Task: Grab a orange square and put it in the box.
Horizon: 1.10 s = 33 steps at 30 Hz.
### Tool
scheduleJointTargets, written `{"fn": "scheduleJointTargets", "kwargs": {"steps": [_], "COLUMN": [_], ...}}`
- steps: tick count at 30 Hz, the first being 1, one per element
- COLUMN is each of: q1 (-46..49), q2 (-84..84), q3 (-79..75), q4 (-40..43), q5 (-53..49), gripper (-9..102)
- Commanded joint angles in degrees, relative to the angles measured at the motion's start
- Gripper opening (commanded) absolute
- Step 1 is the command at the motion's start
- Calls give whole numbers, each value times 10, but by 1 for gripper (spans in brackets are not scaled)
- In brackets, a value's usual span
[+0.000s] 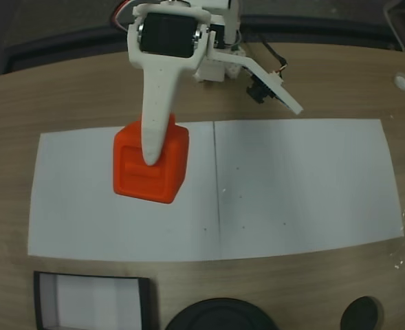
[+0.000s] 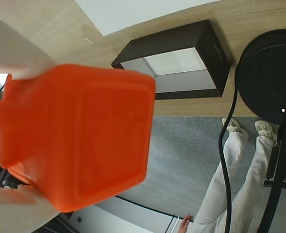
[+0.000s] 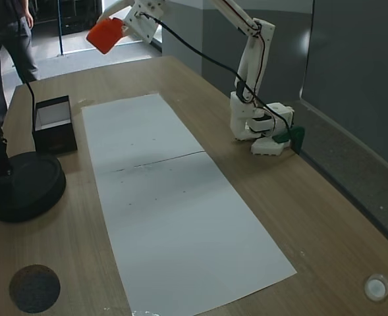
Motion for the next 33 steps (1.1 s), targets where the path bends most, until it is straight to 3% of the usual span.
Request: {"fn": "scheduleJointTargets", "kwargs": {"steps": [1,8,19,33], "q1": [18,63,59,83], "q2": [-21,-146,-274,-534], "q3": [-34,-39,-86,-335], "q4": [-40,-128,-308,-316], "q5": [2,2,2,2], "gripper": [9,9,9,9]}}
